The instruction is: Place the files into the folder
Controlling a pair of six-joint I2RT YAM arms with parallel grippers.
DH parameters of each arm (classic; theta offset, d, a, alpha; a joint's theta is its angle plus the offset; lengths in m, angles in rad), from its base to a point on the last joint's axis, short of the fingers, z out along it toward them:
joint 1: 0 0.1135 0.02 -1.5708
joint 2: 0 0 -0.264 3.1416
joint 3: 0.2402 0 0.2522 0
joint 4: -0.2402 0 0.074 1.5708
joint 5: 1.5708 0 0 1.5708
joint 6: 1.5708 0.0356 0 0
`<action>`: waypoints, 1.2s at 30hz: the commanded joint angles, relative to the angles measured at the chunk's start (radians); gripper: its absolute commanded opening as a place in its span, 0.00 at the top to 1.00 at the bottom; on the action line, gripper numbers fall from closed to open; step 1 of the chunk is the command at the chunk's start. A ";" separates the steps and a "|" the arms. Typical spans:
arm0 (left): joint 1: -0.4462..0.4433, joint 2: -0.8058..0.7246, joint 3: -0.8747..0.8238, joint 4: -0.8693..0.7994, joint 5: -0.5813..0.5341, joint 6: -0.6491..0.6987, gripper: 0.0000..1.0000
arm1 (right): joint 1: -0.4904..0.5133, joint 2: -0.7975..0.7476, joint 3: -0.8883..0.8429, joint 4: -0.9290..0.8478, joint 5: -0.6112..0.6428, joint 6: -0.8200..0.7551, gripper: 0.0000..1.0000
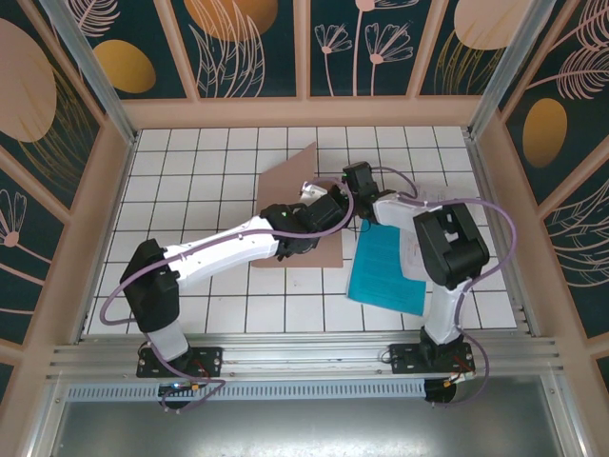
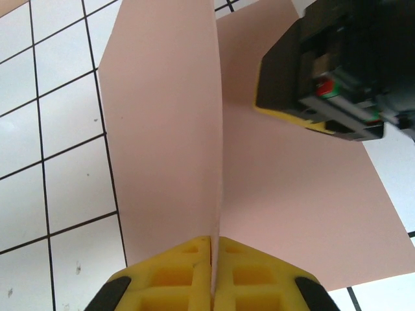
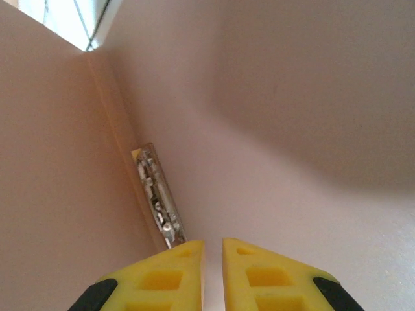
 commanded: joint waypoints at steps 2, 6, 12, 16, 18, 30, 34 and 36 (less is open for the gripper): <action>0.015 -0.064 -0.028 0.032 -0.021 -0.044 1.00 | 0.026 0.071 0.082 -0.128 0.087 -0.048 0.84; 0.028 -0.096 -0.054 0.039 -0.014 -0.069 1.00 | 0.030 0.110 0.098 -0.190 0.129 -0.054 0.85; 0.061 -0.155 -0.096 0.046 0.004 -0.112 1.00 | 0.031 0.146 0.112 -0.257 0.164 -0.066 0.86; 0.096 -0.212 -0.149 0.056 0.018 -0.151 1.00 | 0.031 0.161 0.116 -0.293 0.183 -0.069 0.86; 0.117 -0.245 -0.181 0.055 0.024 -0.178 1.00 | 0.031 0.168 0.118 -0.313 0.192 -0.072 0.86; 0.241 -0.424 -0.352 -0.063 -0.011 -0.398 0.99 | 0.031 0.178 0.119 -0.345 0.188 -0.065 0.87; 0.313 -0.475 -0.405 -0.075 0.018 -0.423 0.90 | 0.031 0.182 0.114 -0.334 0.172 -0.056 0.87; 0.362 -0.492 -0.429 -0.082 0.046 -0.432 0.85 | 0.032 0.182 0.107 -0.320 0.157 -0.053 0.87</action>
